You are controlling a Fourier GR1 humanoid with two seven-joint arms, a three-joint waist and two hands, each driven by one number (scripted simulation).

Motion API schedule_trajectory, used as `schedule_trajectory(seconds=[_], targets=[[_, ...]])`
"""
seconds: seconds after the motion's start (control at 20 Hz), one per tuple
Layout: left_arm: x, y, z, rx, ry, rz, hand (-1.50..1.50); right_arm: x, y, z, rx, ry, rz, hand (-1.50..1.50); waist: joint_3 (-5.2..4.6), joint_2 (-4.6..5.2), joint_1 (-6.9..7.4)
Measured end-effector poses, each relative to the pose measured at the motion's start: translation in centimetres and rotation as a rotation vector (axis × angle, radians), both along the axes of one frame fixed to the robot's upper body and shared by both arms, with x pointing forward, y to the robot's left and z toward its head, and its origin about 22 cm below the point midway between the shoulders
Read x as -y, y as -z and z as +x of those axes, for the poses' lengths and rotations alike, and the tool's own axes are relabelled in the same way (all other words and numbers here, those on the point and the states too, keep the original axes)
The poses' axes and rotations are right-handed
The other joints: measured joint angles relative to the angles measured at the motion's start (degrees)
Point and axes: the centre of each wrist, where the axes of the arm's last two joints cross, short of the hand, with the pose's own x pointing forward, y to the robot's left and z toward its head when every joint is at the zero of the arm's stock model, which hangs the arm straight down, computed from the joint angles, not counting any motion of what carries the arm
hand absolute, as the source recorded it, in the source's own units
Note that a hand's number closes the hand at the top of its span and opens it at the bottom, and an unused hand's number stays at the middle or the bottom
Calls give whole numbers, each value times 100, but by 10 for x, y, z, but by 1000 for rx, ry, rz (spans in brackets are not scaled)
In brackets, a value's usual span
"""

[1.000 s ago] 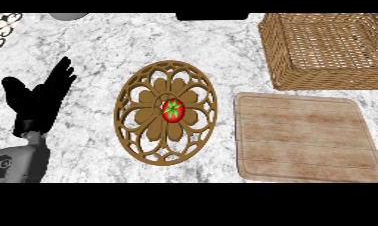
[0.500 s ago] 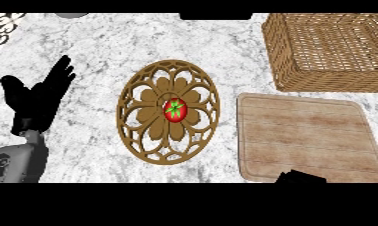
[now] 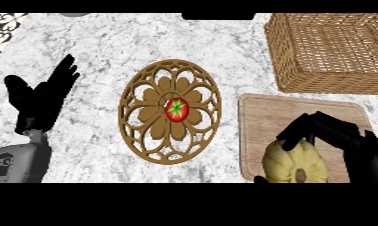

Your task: Pick the squash from the cutting board and place it in the basket

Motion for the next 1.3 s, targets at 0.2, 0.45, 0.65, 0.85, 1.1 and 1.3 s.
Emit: schedule_trajectory(seconds=[0.2, 0.45, 0.65, 0.85, 1.1, 1.3], targets=[[-2, -3, 2, 5, -5, 3, 0, 7, -37, 26, 54, 104, -23, 150, 1, -2, 6], [-1, 2, 3, -2, -8, 2, 0, 36, -77, 59, 96, 217, -44, 150, 8, -5, -21], [3, 3, 4, -4, -8, -3, 0, 62, -94, 91, 92, 274, -46, 150, 14, -5, -22], [-5, -1, 5, 2, -9, -2, 0, 95, -83, 114, 82, 286, -56, 150, 18, -1, -25], [1, 1, 7, 0, -7, -2, 0, 129, -69, 142, 85, 296, -71, 150, 18, 1, -22], [-1, -1, 9, -4, -5, 0, 0, 153, -54, 161, 73, 293, -38, 150, 20, 3, -17]])
